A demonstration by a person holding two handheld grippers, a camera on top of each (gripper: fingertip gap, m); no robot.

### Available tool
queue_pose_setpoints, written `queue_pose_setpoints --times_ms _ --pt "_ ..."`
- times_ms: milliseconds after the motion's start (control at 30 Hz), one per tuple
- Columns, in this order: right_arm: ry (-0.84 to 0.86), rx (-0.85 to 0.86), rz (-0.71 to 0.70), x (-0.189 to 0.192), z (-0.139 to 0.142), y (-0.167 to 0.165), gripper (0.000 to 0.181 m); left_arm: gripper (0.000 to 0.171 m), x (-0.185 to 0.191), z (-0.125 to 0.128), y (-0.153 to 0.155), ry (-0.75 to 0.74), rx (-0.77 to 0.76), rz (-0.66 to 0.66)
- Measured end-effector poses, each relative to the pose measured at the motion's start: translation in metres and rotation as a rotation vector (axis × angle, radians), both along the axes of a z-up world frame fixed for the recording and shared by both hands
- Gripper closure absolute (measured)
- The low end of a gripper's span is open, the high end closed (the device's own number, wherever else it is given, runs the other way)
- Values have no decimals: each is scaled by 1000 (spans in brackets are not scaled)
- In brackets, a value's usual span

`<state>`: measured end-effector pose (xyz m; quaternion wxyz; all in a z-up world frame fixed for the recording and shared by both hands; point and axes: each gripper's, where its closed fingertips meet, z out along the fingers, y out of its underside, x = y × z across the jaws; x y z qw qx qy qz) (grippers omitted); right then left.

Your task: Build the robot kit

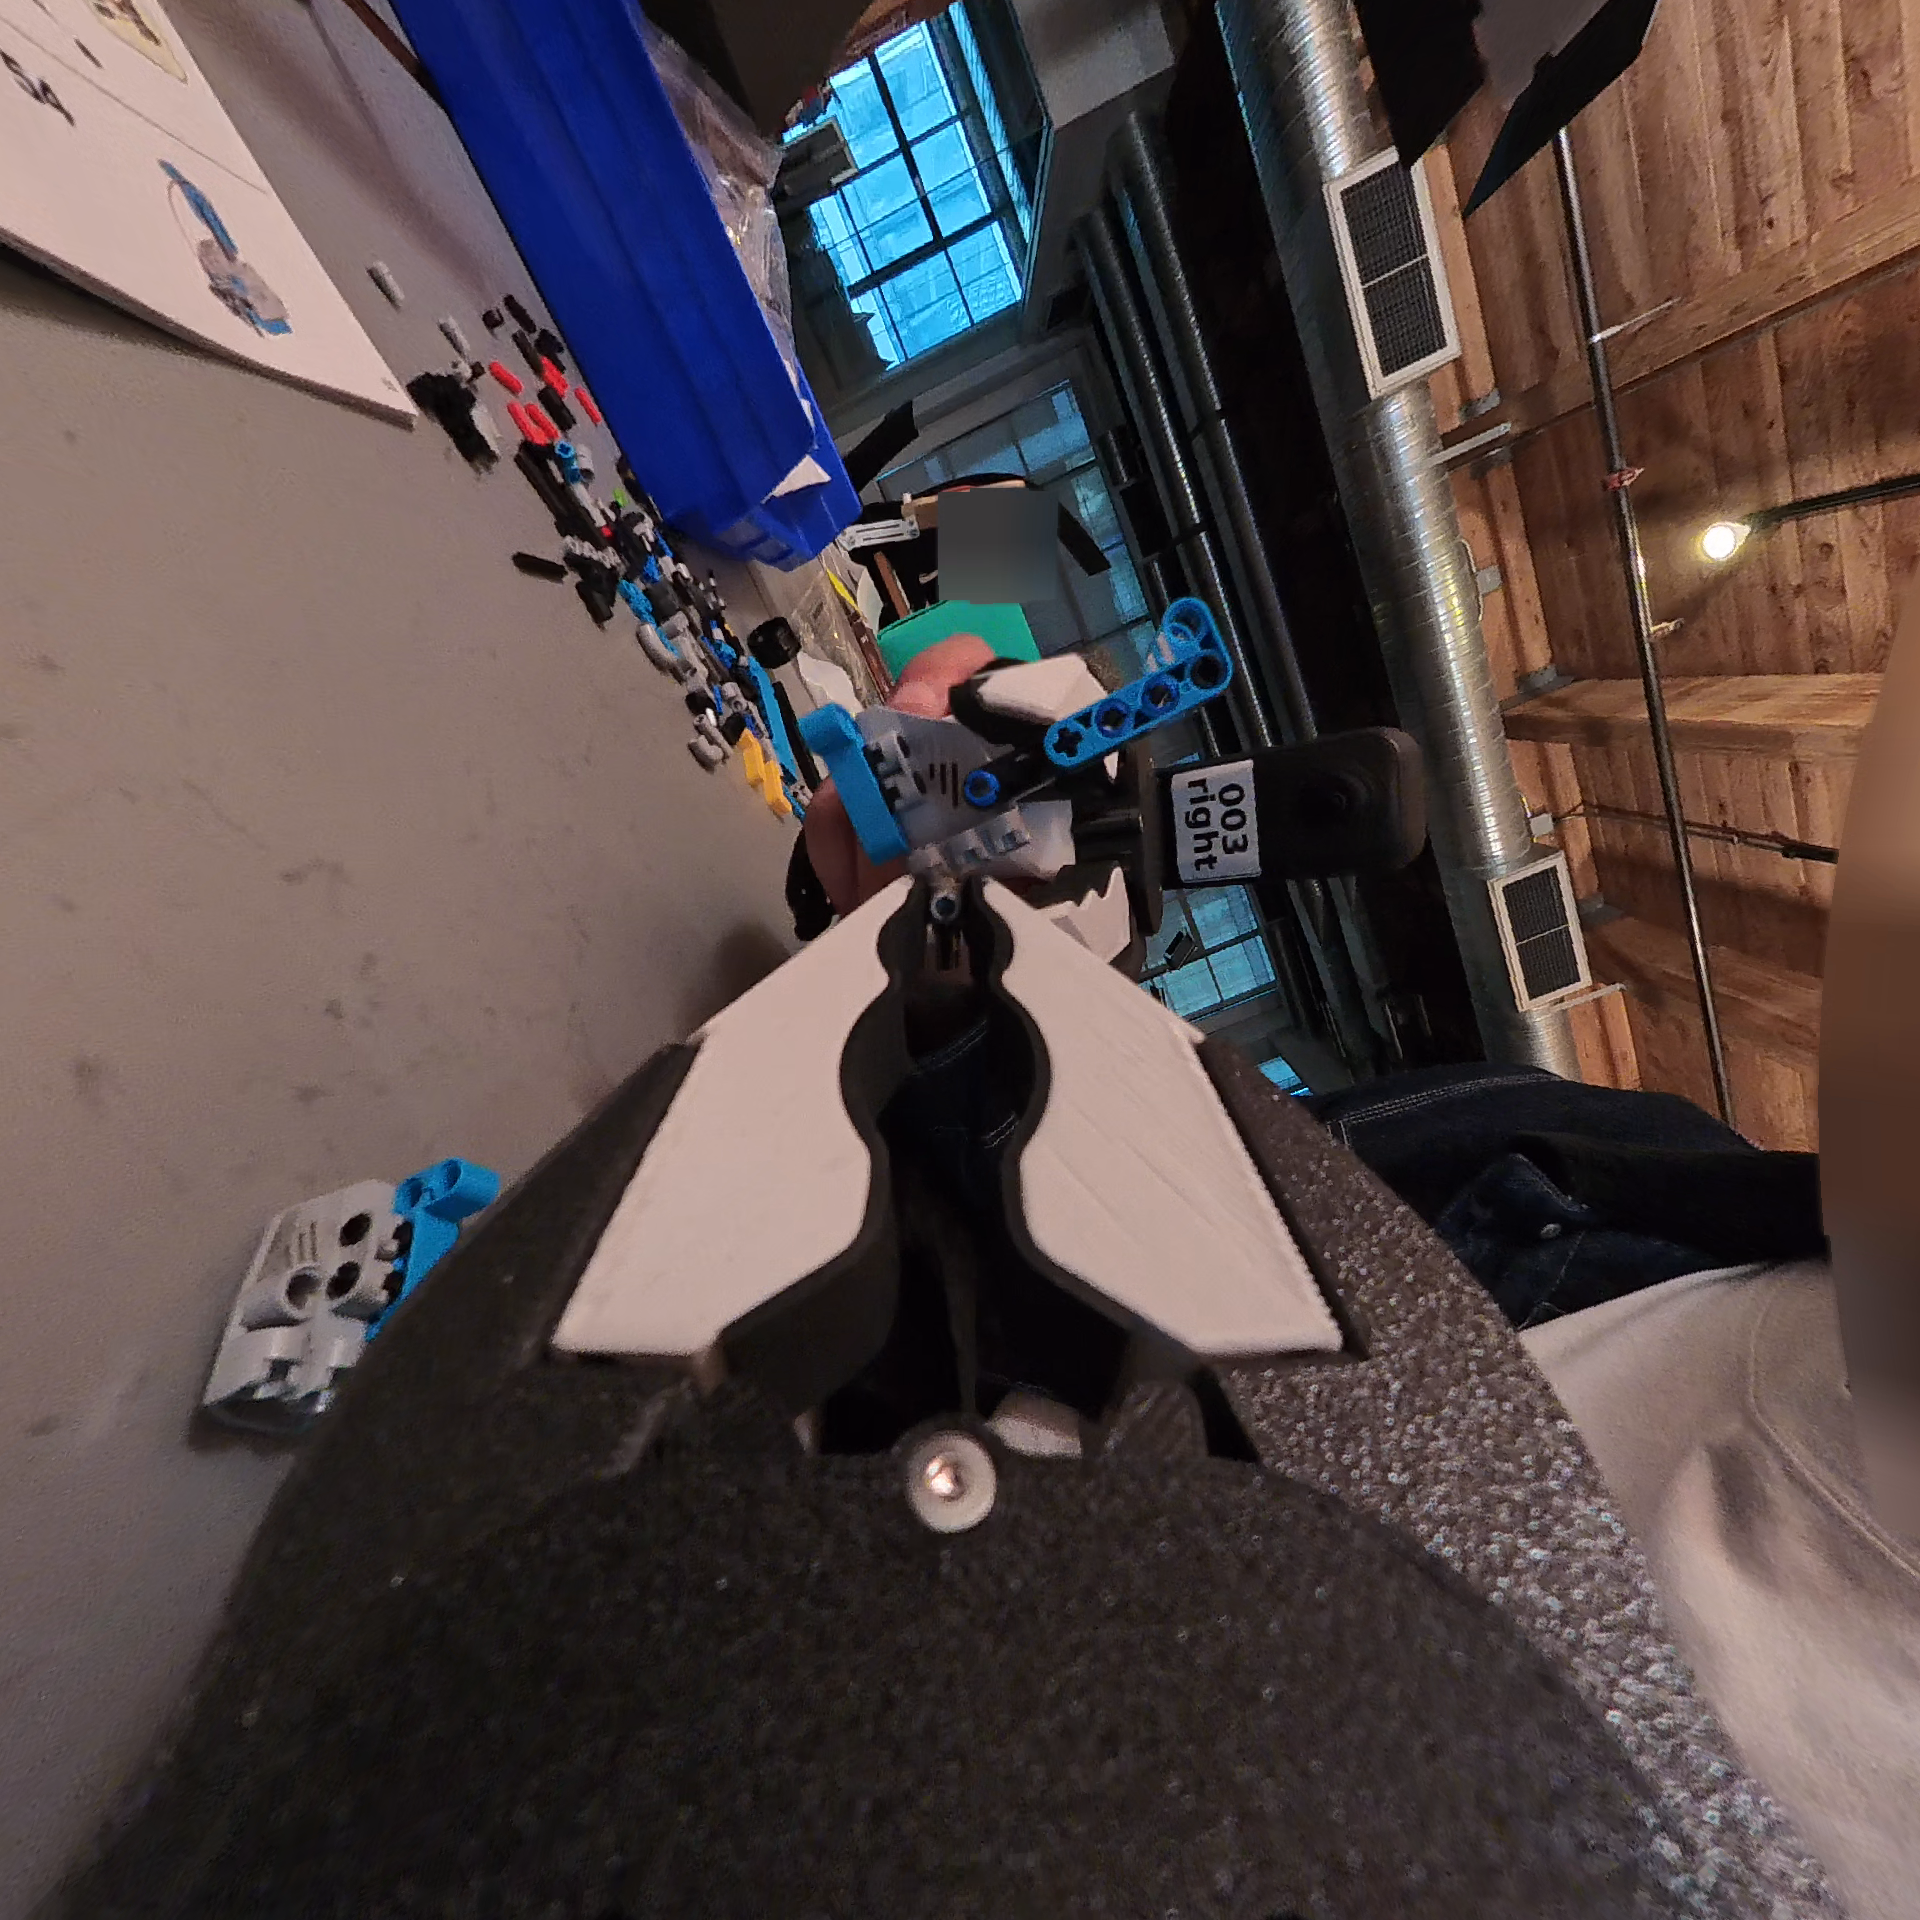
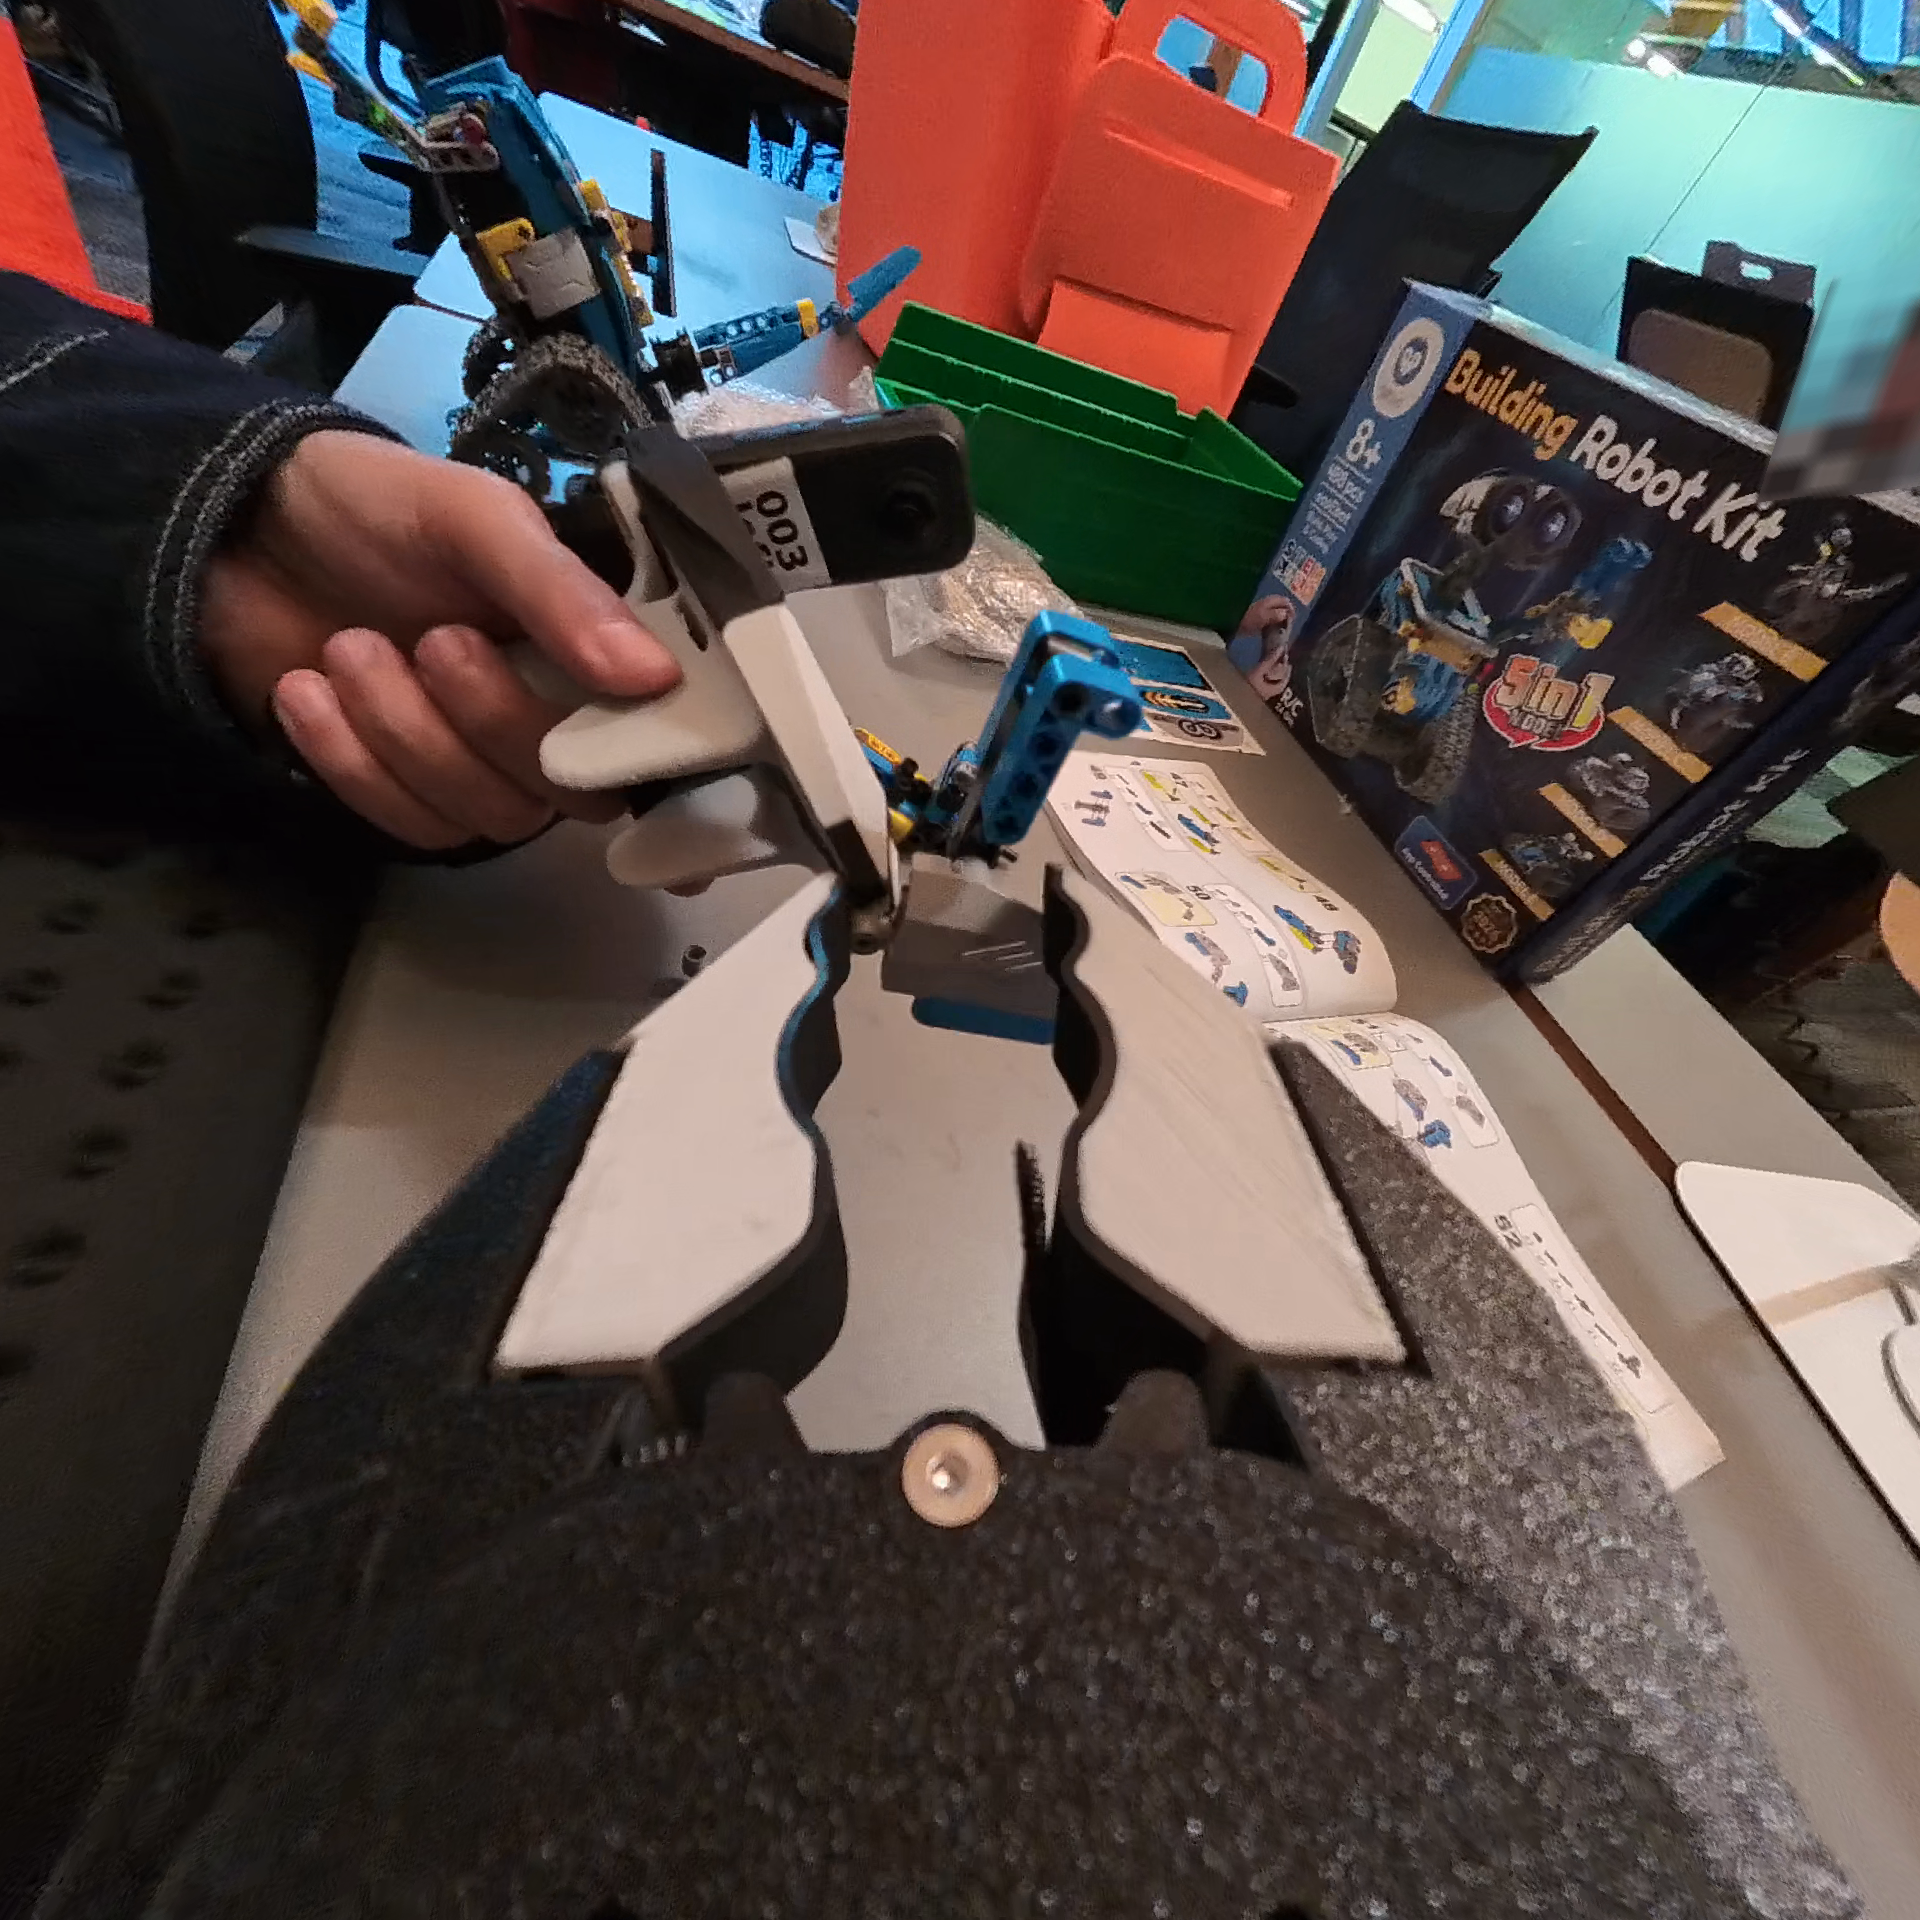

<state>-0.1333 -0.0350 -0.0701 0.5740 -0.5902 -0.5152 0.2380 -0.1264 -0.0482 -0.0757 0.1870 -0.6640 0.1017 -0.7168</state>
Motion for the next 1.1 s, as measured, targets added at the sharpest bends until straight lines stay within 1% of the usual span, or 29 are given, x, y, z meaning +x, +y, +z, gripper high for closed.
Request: queue_pose_setpoints --times_ms 67,233,333,400,500,533,600,667,733,767,800,900,933,1100 --pt "-11 -6 8 -1 -2 -1 147 165 0 -1 0 9 -2 -7" --pt "-13 -16 28 -1 -1 -4 160 165 -2 0 3 -1 -2 7" --pt "3 -39 43 -2 1 -5 161 163 -3 4 2 -16 15 -3" --pt "25 -53 43 -1 5 -5 161 155 -7 7 5 -16 34 12" --pt "44 -82 38 2 7 -2 162 150 -20 11 15 19 92 65" --pt "47 -90 40 2 7 -2 162 150 -25 9 18 65 130 85" --pt "33 -108 33 2 3 -1 162 150 -34 -7 19 246 246 104" --pt "-24 -169 60 -1 -11 -5 162 150 -43 -35 13 504 397 79" --pt "-122 -262 81 -3 -36 -10 162 147 -58 -61 11 775 571 78" --pt "-171 -284 85 -4 -47 -11 162 146 -66 -70 10 880 638 76" --pt "-208 -296 93 -6 -55 -13 162 143 -69 -77 5 932 674 51" --pt "-289 -321 115 -9 -75 -19 162 134 -64 -80 -9 901 665 -18" --pt "-303 -318 111 -9 -78 -19 162 129 -64 -82 -10 903 669 -29" --pt "-286 -351 111 -10 -78 -19 162 128 -69 -100 -10 972 688 -112"
